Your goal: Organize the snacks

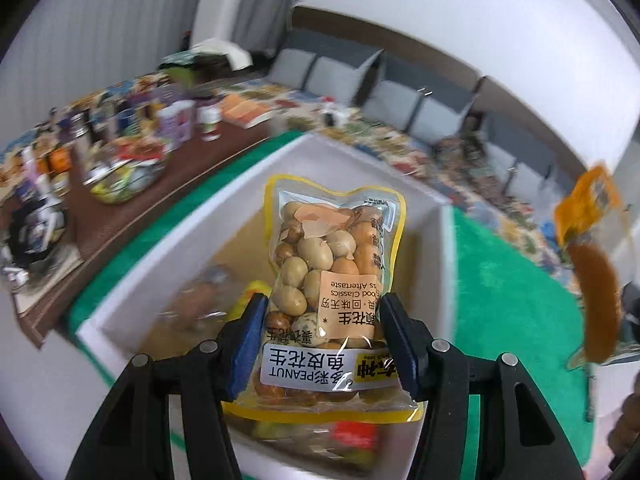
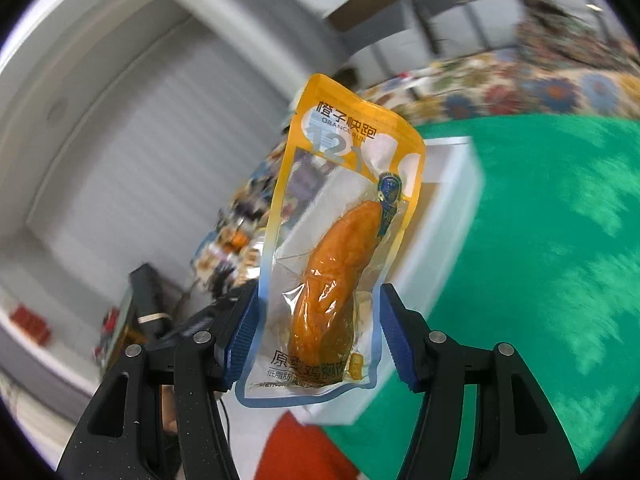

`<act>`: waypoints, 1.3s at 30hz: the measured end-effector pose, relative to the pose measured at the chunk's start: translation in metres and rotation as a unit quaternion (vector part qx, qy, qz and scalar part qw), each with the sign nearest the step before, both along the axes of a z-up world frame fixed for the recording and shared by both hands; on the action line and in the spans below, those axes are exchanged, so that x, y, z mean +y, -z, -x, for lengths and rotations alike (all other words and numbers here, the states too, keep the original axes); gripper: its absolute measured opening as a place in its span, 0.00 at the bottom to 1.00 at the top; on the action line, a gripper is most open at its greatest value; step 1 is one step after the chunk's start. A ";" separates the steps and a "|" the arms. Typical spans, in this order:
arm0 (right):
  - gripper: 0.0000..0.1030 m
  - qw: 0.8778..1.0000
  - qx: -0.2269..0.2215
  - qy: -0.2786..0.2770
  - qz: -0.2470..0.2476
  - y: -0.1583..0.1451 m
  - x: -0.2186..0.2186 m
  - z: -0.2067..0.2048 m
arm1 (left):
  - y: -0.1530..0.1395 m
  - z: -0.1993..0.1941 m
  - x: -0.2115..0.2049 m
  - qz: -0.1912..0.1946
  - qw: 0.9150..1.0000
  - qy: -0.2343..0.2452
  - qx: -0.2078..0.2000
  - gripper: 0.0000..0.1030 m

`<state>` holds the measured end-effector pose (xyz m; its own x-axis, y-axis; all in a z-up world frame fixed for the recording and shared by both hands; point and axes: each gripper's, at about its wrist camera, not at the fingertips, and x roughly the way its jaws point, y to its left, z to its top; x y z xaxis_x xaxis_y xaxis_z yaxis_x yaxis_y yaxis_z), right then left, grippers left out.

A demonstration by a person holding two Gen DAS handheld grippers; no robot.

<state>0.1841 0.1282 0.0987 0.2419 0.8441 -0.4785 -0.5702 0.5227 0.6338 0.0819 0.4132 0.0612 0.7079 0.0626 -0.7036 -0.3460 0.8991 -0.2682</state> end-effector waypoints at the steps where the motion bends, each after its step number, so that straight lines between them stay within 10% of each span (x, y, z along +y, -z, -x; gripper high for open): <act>1: 0.61 1.000 -0.006 -0.009 0.010 0.001 0.017 0.001 | 0.010 0.000 0.006 -0.008 1.000 -0.007 0.011 0.56; 7: 0.74 0.990 -0.042 -0.052 0.123 0.049 0.119 0.006 | 0.048 0.018 0.022 -0.036 0.997 -0.053 0.036 0.78; 16: 0.81 0.985 -0.103 -0.006 0.136 0.057 0.073 0.030 | 0.030 0.045 -0.029 -0.173 0.983 -0.066 0.020 1.00; 23: 0.83 0.963 -0.181 0.005 0.197 0.046 0.063 0.058 | 0.016 0.050 -0.050 -0.194 0.972 -0.126 0.037 1.00; 39: 0.83 0.953 -0.197 -0.002 0.231 0.038 0.079 0.082 | 0.007 0.057 -0.051 -0.210 0.964 -0.138 0.089 1.00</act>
